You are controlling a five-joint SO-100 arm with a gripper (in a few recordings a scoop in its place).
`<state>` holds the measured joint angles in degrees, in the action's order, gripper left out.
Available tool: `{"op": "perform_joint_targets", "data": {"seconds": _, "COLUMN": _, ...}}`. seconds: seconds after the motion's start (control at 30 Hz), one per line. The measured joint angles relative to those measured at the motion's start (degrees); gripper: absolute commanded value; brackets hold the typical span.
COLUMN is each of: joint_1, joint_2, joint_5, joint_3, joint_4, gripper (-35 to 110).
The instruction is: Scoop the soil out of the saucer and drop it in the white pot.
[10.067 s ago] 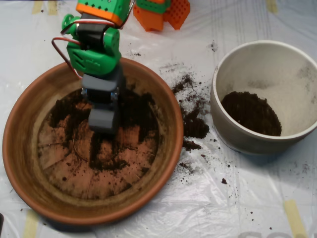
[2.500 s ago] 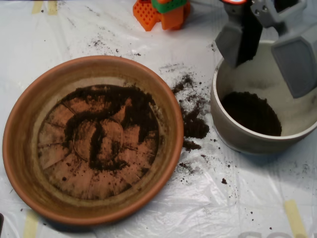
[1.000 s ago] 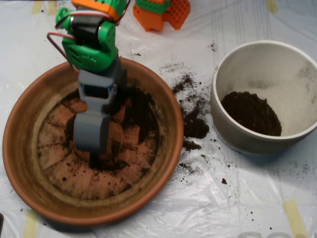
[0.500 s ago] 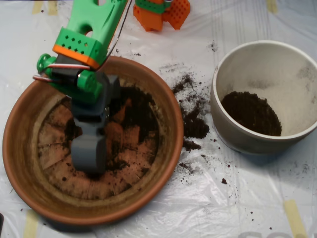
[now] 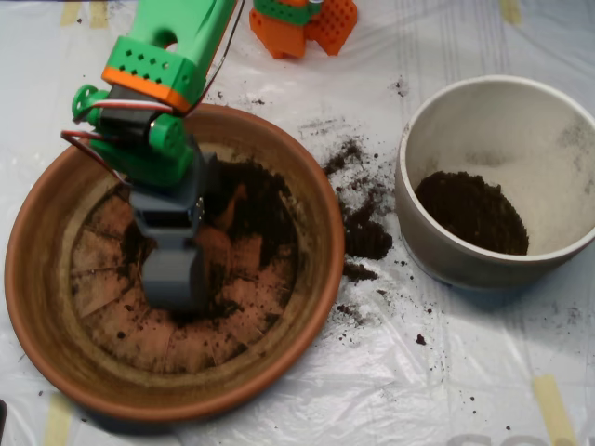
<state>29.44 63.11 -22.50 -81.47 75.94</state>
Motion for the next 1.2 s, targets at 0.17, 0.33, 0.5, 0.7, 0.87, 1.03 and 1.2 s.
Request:
{"op": "perform_joint_targets", "data": {"seconds": 0.17, "joint_1": 0.2, "joint_2": 6.6, "joint_5": 0.3, "joint_3": -8.3, "joint_4": -5.1, "gripper": 27}}
{"op": "perform_joint_targets", "data": {"seconds": 0.33, "joint_1": 1.5, "joint_2": 12.0, "joint_5": 0.2, "joint_3": -15.1, "joint_4": -9.2, "gripper": 24}}
{"op": "perform_joint_targets", "data": {"seconds": 0.5, "joint_1": 3.9, "joint_2": 17.2, "joint_5": 0.5, "joint_3": -21.9, "joint_4": -12.1, "gripper": 22}}
{"op": "perform_joint_targets", "data": {"seconds": 0.7, "joint_1": 5.3, "joint_2": 21.6, "joint_5": -0.1, "joint_3": -27.6, "joint_4": -15.0, "gripper": 12}}
{"op": "perform_joint_targets", "data": {"seconds": 0.87, "joint_1": 5.2, "joint_2": 26.0, "joint_5": -0.6, "joint_3": -33.4, "joint_4": -16.8, "gripper": 4}}
{"op": "perform_joint_targets", "data": {"seconds": 1.03, "joint_1": 2.9, "joint_2": 27.1, "joint_5": 0.2, "joint_3": -34.9, "joint_4": -16.9, "gripper": 0}}
{"op": "perform_joint_targets", "data": {"seconds": 1.2, "joint_1": -1.7, "joint_2": 27.0, "joint_5": 2.5, "joint_3": -32.0, "joint_4": -12.0, "gripper": -1}}
